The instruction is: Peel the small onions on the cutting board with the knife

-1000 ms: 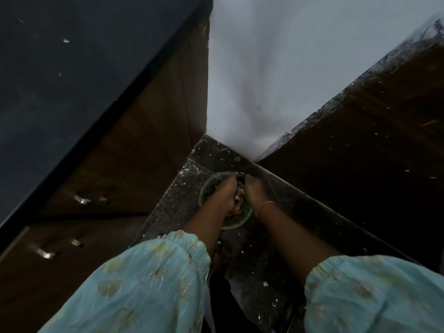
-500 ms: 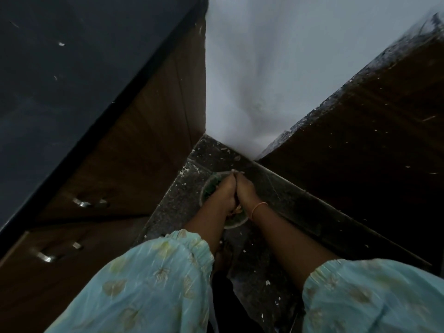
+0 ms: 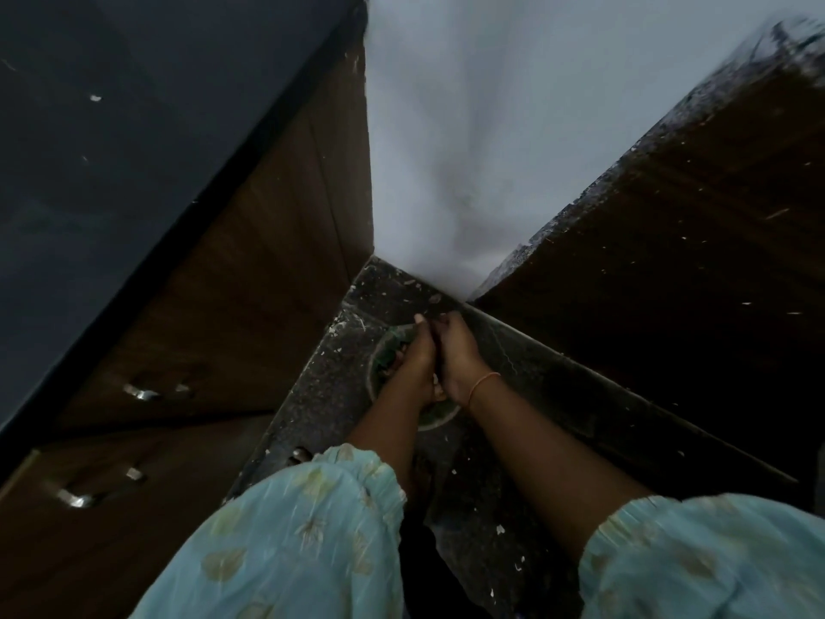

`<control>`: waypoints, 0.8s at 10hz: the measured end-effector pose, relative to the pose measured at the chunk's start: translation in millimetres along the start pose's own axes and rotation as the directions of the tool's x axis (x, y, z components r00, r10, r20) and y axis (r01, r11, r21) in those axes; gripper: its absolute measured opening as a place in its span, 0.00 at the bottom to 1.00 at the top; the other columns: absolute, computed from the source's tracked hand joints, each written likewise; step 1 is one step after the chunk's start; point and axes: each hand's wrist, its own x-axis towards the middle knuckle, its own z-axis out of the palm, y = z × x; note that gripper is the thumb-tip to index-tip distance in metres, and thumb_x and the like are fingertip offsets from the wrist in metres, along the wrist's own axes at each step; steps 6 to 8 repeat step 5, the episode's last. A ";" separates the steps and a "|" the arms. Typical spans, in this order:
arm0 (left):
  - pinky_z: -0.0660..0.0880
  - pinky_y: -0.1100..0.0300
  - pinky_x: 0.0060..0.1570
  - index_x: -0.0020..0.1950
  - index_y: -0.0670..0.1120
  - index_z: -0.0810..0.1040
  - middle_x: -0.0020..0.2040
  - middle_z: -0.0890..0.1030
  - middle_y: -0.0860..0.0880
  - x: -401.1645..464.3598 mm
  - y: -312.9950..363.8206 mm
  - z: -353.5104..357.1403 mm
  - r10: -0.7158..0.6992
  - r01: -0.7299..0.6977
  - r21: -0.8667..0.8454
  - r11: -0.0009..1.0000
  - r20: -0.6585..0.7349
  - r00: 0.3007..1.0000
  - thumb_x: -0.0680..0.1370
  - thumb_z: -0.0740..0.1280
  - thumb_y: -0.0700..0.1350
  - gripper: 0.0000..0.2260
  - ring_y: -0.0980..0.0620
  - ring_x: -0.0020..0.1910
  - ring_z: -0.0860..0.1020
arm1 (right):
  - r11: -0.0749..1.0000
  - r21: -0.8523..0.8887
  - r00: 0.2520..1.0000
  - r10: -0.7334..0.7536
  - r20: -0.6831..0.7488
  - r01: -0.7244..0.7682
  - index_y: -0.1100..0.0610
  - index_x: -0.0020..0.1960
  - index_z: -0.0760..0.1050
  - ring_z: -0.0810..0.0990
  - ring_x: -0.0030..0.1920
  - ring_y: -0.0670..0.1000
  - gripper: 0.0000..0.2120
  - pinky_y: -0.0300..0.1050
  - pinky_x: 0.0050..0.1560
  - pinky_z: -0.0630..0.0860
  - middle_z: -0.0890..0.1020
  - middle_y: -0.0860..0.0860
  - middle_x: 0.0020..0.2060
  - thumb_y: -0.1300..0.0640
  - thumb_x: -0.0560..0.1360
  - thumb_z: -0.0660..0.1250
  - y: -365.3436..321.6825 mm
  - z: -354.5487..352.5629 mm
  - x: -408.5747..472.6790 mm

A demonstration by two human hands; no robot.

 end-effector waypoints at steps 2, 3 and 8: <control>0.71 0.50 0.68 0.68 0.38 0.76 0.68 0.77 0.38 -10.3 7.6 -9.7 0.056 -0.048 0.210 0.977 -0.030 0.998 0.85 0.58 0.49 0.19 0.40 0.66 0.75 | 0.974 -0.191 0.934 -0.177 -0.311 0.122 0.60 0.43 0.82 0.83 0.47 0.60 0.13 0.57 0.56 0.79 0.85 0.61 0.48 0.53 0.73 0.63 2.5 -30.5 43.6; 0.75 0.52 0.63 0.59 0.42 0.83 0.60 0.83 0.41 -28.7 11.8 -18.4 0.310 -0.172 0.509 0.843 -0.199 0.930 0.75 0.73 0.53 0.18 0.43 0.60 0.80 | 0.877 -0.452 0.857 -0.354 -0.373 0.166 0.59 0.38 0.80 0.82 0.44 0.55 0.01 0.48 0.51 0.79 0.84 0.57 0.41 0.63 0.68 0.71 -8.7 -31.1 16.8; 0.53 0.41 0.77 0.77 0.52 0.67 0.79 0.61 0.40 -47.1 44.2 -10.8 0.324 -0.116 0.698 0.706 -0.174 0.930 0.81 0.62 0.53 0.23 0.37 0.77 0.58 | 0.783 -0.588 0.937 -0.331 -0.115 0.204 0.59 0.60 0.79 0.80 0.57 0.56 0.16 0.48 0.63 0.74 0.82 0.56 0.56 0.61 0.72 0.69 -29.6 -19.8 -9.7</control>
